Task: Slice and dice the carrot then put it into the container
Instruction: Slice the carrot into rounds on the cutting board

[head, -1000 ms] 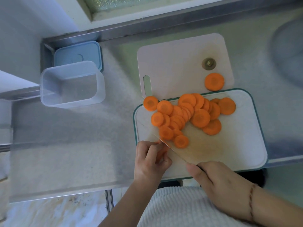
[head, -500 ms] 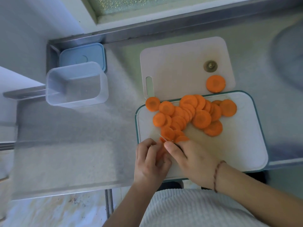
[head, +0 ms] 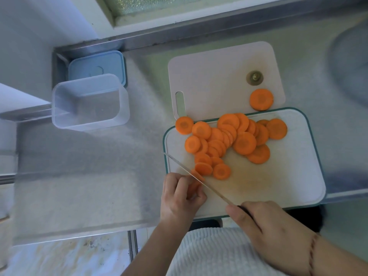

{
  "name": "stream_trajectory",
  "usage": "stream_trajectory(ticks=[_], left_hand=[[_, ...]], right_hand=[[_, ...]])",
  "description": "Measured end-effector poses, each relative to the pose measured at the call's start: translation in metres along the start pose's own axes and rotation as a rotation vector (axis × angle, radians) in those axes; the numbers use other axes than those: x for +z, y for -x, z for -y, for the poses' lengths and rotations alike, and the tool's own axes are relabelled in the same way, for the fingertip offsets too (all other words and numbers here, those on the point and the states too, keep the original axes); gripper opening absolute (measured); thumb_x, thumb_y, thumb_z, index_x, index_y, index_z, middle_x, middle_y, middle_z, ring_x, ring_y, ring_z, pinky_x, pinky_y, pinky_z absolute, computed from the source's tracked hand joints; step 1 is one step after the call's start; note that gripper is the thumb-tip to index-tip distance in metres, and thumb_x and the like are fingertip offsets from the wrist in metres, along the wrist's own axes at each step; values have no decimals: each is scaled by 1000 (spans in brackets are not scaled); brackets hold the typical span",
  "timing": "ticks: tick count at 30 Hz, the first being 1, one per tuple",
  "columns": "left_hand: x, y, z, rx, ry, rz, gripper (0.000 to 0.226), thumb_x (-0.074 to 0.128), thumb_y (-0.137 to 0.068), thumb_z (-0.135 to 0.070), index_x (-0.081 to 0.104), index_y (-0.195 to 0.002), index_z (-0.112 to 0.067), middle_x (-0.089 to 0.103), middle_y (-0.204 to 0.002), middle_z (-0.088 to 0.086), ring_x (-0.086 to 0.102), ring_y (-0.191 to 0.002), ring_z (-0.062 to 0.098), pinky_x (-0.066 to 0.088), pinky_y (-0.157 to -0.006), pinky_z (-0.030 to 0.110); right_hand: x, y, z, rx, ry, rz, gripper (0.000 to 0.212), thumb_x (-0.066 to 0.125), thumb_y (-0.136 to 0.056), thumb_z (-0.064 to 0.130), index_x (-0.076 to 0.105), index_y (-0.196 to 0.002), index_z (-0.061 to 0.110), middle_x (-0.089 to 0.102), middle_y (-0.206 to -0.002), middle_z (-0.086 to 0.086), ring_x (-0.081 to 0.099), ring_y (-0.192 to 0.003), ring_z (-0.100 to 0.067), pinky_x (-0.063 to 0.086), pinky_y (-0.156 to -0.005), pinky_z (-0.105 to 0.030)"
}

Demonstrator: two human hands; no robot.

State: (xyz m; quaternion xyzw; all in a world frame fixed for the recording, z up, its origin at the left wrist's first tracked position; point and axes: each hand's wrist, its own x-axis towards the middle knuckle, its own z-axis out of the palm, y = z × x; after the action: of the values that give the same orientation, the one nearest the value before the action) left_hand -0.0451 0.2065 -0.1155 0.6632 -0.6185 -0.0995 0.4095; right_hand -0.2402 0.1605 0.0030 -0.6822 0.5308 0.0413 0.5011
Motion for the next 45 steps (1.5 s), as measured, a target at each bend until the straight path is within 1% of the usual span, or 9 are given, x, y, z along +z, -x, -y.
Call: stream_trajectory(ticks=[5, 10, 13, 18, 22, 26, 29, 39, 45], left_hand=[[1, 0, -1, 0, 18, 0, 34, 75, -70, -1, 54, -91, -18, 40, -89, -5, 50, -63, 21, 46, -54, 28], [4, 0, -2, 15, -3, -38, 30, 79, -76, -10, 55, -91, -19, 43, -86, -2, 51, -63, 21, 47, -56, 25], [3, -1, -6, 45, -7, -29, 22, 74, -90, -23, 53, -89, -18, 43, -86, -3, 49, -64, 18, 44, -55, 21], [-3, 3, 0, 18, 42, -1, 40, 84, -69, -2, 59, -99, -10, 53, -100, 4, 59, -77, 19, 52, -63, 25], [-3, 7, 2, 3, 25, 14, 47, 88, -63, -1, 60, -99, -11, 57, -97, 4, 60, -76, 19, 53, -61, 25], [-4, 7, 5, 2, 28, -8, 34, 78, -70, -6, 59, -97, -15, 56, -90, 3, 59, -68, 21, 51, -56, 30], [-3, 4, 4, 11, 27, -5, 31, 74, -70, -4, 58, -93, -17, 53, -87, 2, 56, -64, 21, 49, -55, 28], [0, 2, 4, 22, 33, -14, 32, 75, -70, -2, 53, -87, -18, 52, -73, 9, 50, -60, 18, 45, -50, 25], [-1, 2, 0, 60, 39, -25, 26, 79, -81, -16, 54, -88, -15, 54, -91, 3, 58, -64, 21, 50, -52, 27]], right_hand=[[4, -4, 2, 27, 17, 2, 73, 10, -76, 82, 45, -59, 20, 53, -56, -2, 53, -62, -10, 38, -59, -22], [21, -43, 14, -22, -67, 31, 75, 16, -83, 77, 55, -67, 14, 54, -55, 0, 51, -52, -11, 47, -62, -37], [31, -69, 21, -66, -90, 11, 71, 17, -86, 75, 55, -66, 19, 56, -53, 1, 54, -50, -10, 44, -51, -28], [20, -63, 33, -68, -132, -20, 55, 28, -87, 60, 46, -56, 18, 41, -46, 8, 43, -45, -6, 33, -49, -17], [-1, -36, 36, -152, -151, -25, 42, 35, -91, 51, 54, -58, 34, 45, -46, 13, 44, -47, -5, 32, -49, -16], [-2, -17, 17, -116, -50, -27, 71, 22, -83, 79, 46, -56, 18, 52, -51, 3, 50, -51, -10, 37, -54, -23], [2, -10, 5, -79, -14, -16, 84, 11, -70, 92, 48, -58, 18, 60, -59, 5, 55, -58, -10, 39, -56, -21], [13, -20, 11, 7, 17, 48, 70, 14, -77, 77, 49, -62, 18, 55, -56, 1, 53, -57, -11, 41, -61, -25], [42, -72, 13, -124, -25, 32, 78, 11, -87, 79, 63, -81, 20, 65, -65, 0, 63, -59, -10, 54, -60, -37]])
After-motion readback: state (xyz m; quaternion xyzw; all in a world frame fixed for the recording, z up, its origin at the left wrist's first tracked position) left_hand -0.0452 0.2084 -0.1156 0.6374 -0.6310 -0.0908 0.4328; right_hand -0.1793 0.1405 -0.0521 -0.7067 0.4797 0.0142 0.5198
